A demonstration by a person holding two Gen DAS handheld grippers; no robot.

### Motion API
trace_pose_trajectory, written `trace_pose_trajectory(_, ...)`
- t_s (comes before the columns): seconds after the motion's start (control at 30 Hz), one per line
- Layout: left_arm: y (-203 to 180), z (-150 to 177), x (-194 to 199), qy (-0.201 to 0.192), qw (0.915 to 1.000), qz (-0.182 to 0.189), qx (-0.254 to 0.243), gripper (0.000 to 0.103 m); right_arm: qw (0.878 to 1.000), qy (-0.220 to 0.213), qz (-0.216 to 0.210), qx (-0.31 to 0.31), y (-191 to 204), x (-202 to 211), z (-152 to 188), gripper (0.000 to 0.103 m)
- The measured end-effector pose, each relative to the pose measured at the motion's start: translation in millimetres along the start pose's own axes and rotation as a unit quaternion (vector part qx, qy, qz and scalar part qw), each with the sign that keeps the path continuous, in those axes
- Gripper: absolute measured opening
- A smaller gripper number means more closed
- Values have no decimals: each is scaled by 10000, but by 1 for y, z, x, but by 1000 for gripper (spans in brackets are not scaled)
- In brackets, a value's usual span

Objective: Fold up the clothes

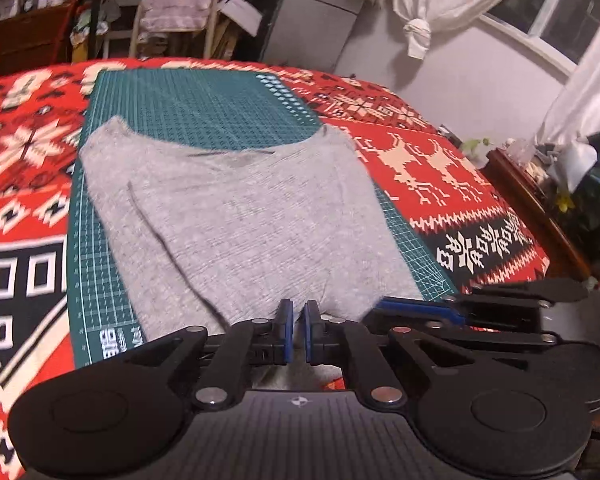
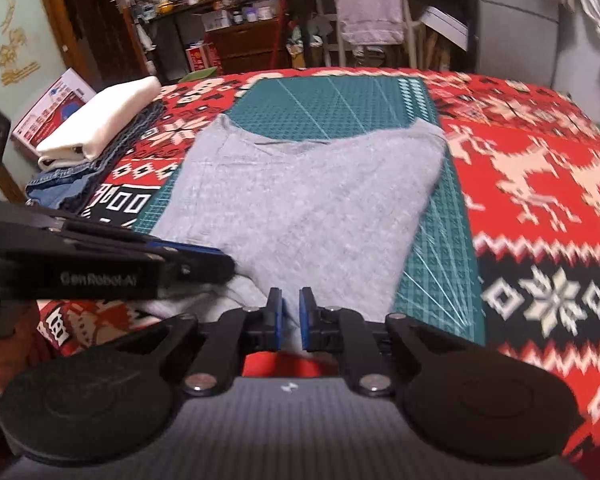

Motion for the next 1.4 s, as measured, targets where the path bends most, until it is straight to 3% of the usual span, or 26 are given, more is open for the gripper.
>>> trace_pose_trajectory(0.23, 6, 2, 1, -74, 9993, 102, 358, 6, 9987, 308, 70, -403, -17, 9, 10, 10)
trace_pose_trajectory(0.33, 3, 0, 6, -104, 9992, 62, 385, 6, 9979, 225, 15, -604, -22, 19, 8, 10)
trace_pose_trajectory(0.5, -12, -9, 16, -294, 9989, 234, 266, 6, 9992, -97, 84, -382, -26, 26, -8, 9)
trace_pose_trajectory(0.7, -40, -14, -9, -144, 9987, 457, -199, 6, 9990, 111, 195, -387, -33, 5, -4, 8)
trace_pose_trajectory(0.93, -50, -19, -27, -103, 9981, 544, -261, 6, 9977, 124, 50, -662, -40, 19, 4, 9)
trace_pose_trajectory(1.07, -50, -33, -37, -225, 9981, 536, -220, 6, 9975, -51, 187, -683, -53, 18, -11, 9)
trace_pose_trajectory(1.27, -49, -42, -61, -86, 9991, 380, -148, 6, 9969, -374, 225, -652, -70, -3, -46, 8)
trace_pose_trajectory(1.4, -49, -39, -66, -25, 9993, 336, -186, 6, 9978, -270, 160, -579, -75, -23, -51, 9)
Point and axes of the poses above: each gripper's, at about its wrist camera, not at the fingertips, and x roughly against the way its jaws point, y to its left, z to its underside, the point moved 5 cm from there along -x, roughly the way its jaws point, and after that the axes turned 7 degrees about -y, right-handed, at the moved point
